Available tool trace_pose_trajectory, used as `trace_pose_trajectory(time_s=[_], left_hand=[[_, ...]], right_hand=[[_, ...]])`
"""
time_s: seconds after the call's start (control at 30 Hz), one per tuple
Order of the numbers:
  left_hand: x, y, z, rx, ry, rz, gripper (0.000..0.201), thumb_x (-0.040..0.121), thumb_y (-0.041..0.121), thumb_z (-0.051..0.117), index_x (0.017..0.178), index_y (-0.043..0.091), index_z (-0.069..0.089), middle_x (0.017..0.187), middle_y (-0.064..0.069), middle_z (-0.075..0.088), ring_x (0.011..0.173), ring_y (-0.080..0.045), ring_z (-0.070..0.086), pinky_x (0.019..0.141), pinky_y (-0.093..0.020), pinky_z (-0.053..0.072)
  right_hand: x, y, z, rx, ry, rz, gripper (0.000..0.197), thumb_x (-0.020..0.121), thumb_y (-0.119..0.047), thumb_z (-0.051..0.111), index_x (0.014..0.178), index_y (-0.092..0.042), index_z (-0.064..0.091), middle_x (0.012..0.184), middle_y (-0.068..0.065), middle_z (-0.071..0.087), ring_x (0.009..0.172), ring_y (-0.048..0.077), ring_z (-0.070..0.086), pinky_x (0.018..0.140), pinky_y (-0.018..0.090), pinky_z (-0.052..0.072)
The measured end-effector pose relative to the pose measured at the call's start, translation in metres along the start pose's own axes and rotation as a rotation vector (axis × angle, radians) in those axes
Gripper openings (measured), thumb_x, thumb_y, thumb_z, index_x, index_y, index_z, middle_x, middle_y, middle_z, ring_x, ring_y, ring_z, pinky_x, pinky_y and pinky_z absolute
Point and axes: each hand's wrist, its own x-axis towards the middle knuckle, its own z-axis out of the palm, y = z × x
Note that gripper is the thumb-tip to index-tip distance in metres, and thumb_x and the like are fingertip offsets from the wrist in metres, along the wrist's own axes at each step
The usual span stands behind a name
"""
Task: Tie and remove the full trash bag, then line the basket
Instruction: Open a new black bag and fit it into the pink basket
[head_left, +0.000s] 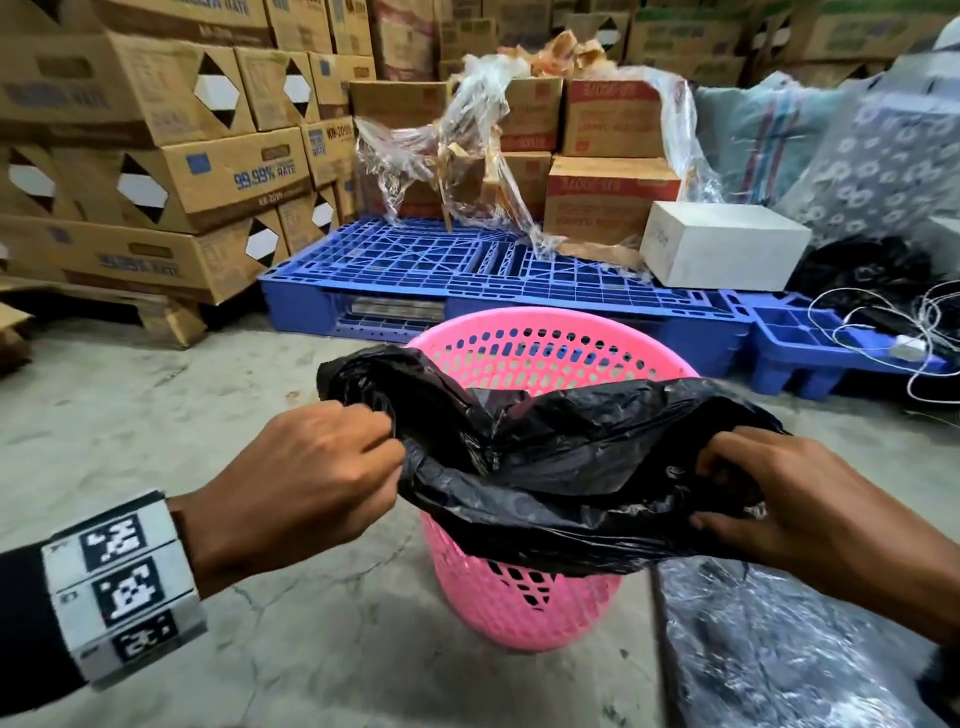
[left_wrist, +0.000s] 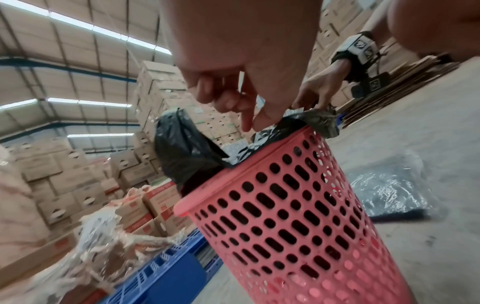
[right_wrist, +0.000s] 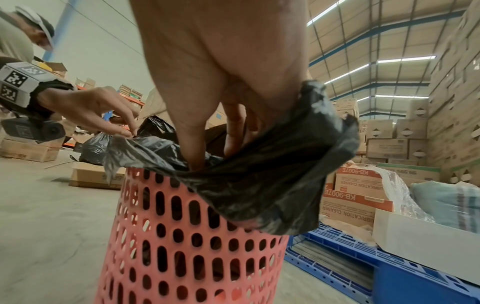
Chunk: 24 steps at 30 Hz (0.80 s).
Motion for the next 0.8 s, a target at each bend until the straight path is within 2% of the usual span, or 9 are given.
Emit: trace_pose_trajectory(time_s=[0.07, 0.17, 0.23, 0.3, 0.4, 0.5, 0.63, 0.7, 0.8], left_hand=[[0.005, 0.007, -0.002, -0.045, 0.000, 0.041, 0.021, 0.084, 0.030, 0.053, 0.077, 0.012, 0.062, 0.074, -0.007, 0.057, 0.067, -0.027, 0.052, 0.061, -0.034, 0.032], [0.010, 0.005, 0.006, -0.164, -0.149, -0.144, 0.057, 0.076, 0.054, 0.048, 0.114, 0.012, 0.057, 0.104, -0.008, 0.062, 0.097, -0.028, 0.059, 0.078, -0.033, 0.038], [0.007, 0.002, 0.013, -0.286, -0.213, -0.322, 0.087, 0.067, 0.071, 0.041, 0.134, 0.016, 0.040, 0.126, -0.004, 0.055, 0.115, -0.025, 0.052, 0.091, -0.030, 0.039], [0.001, -0.001, 0.020, -0.390, -0.333, -0.434, 0.114, 0.057, 0.085, 0.042, 0.147, 0.021, 0.014, 0.145, 0.001, 0.039, 0.131, -0.019, 0.038, 0.101, -0.031, 0.036], [-0.003, -0.004, 0.029, -0.512, -0.424, -0.517, 0.127, 0.049, 0.090, 0.039, 0.147, 0.027, -0.010, 0.152, 0.004, 0.027, 0.137, -0.016, 0.028, 0.105, -0.031, 0.034], [0.000, -0.010, 0.040, -0.632, -0.436, -0.576, 0.129, 0.047, 0.089, 0.044, 0.146, 0.031, -0.013, 0.155, 0.005, 0.021, 0.140, -0.014, 0.023, 0.109, -0.032, 0.031], [0.003, -0.020, 0.054, -0.828, -0.406, -0.577, 0.132, 0.046, 0.081, 0.063, 0.146, 0.034, -0.010, 0.156, 0.006, 0.019, 0.140, -0.009, 0.023, 0.111, -0.026, 0.026], [0.003, -0.026, 0.061, -0.925, -0.386, -0.561, 0.134, 0.045, 0.077, 0.069, 0.147, 0.035, -0.008, 0.155, 0.009, 0.020, 0.137, -0.004, 0.025, 0.110, -0.023, 0.027], [0.005, -0.032, 0.070, -1.016, -0.343, -0.548, 0.134, 0.044, 0.071, 0.075, 0.146, 0.038, -0.005, 0.152, 0.012, 0.028, 0.133, -0.003, 0.033, 0.109, -0.026, 0.032]], right_hand=[[0.002, -0.002, -0.001, -0.010, -0.020, 0.009, 0.033, 0.066, -0.033, 0.078, 0.084, -0.030, 0.051, 0.077, -0.016, 0.051, 0.065, 0.014, 0.055, 0.057, 0.042, 0.051], [0.004, -0.003, -0.002, -0.048, -0.055, 0.056, 0.041, 0.065, -0.039, 0.075, 0.095, -0.028, 0.051, 0.088, -0.008, 0.054, 0.076, 0.019, 0.058, 0.064, 0.043, 0.052], [0.005, -0.001, -0.003, -0.061, -0.069, 0.094, 0.052, 0.062, -0.045, 0.074, 0.102, -0.025, 0.048, 0.093, -0.004, 0.055, 0.083, 0.022, 0.059, 0.069, 0.042, 0.052], [0.004, 0.001, -0.002, -0.070, -0.082, 0.131, 0.058, 0.058, -0.054, 0.072, 0.100, -0.027, 0.042, 0.094, -0.004, 0.051, 0.085, 0.024, 0.058, 0.070, 0.041, 0.051], [0.005, 0.003, 0.002, -0.064, -0.100, 0.177, 0.062, 0.052, -0.067, 0.065, 0.091, -0.034, 0.031, 0.088, -0.004, 0.045, 0.085, 0.027, 0.056, 0.070, 0.041, 0.048], [0.009, 0.005, 0.006, -0.086, -0.114, 0.221, 0.068, 0.050, -0.071, 0.064, 0.094, -0.029, 0.032, 0.090, -0.002, 0.045, 0.089, 0.027, 0.055, 0.072, 0.040, 0.047], [0.020, 0.020, 0.010, -0.026, -0.096, 0.217, 0.070, 0.044, -0.070, 0.063, 0.092, -0.029, 0.032, 0.090, -0.001, 0.045, 0.085, 0.026, 0.053, 0.073, 0.040, 0.048], [0.026, 0.031, 0.012, 0.023, -0.089, 0.202, 0.068, 0.048, -0.061, 0.072, 0.096, -0.027, 0.038, 0.092, -0.002, 0.049, 0.086, 0.022, 0.050, 0.073, 0.034, 0.046], [0.034, 0.043, 0.017, 0.060, -0.065, 0.117, 0.067, 0.052, -0.051, 0.079, 0.103, -0.025, 0.043, 0.092, -0.011, 0.050, 0.086, 0.008, 0.043, 0.069, 0.017, 0.040]])
